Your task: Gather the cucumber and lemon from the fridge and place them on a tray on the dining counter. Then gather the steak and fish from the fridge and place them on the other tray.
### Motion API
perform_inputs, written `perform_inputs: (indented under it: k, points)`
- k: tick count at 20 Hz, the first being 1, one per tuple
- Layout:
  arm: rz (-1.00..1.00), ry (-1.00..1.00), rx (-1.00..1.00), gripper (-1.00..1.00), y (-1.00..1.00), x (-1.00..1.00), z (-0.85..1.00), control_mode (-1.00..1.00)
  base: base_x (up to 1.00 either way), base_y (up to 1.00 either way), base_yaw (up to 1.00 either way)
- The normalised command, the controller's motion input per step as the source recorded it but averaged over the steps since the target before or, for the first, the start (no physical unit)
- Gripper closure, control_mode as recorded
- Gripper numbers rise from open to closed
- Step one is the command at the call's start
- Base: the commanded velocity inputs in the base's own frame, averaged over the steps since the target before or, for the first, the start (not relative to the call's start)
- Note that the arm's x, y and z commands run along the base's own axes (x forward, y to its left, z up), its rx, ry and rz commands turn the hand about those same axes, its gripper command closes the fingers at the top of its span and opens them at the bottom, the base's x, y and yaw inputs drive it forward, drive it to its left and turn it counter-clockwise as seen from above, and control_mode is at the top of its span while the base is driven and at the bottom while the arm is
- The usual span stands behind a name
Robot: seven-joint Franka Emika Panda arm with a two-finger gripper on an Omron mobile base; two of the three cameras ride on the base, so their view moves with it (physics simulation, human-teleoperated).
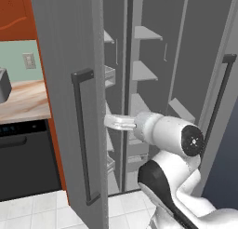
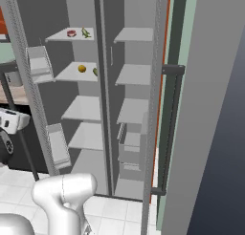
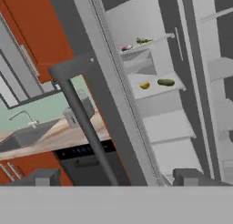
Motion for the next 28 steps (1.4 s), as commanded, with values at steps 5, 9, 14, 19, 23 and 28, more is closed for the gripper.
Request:
perform_inputs:
  k: [5,9,14,19,23,28]
  points:
    - [0.0,0.12,0.23,-1.0,-0.56,0.15,0.31,-1.0,0.0,0.0,0.0]
    - [0.0,0.15,0.21,-1.0,-0.38,0.42,0.15,-1.0,0.0,0.0,0.0]
    - [0.02,0.18,0.15,-1.0,-0.22,0.53,0.01,-1.0,0.0,0.0,0.0]
    - [0.0,0.16,0.09,-1.0,-0.06,0.66,-0.01,-1.0,0.0,0.0,0.0]
    - [0.0,0.16,0.04,-1.0,0.0,0.76,-0.1,-1.0,0.0,0.0,0.0]
    - [0.0,0.14,0.07,-1.0,0.0,0.83,-0.13,-1.0,0.0,0.0,0.0]
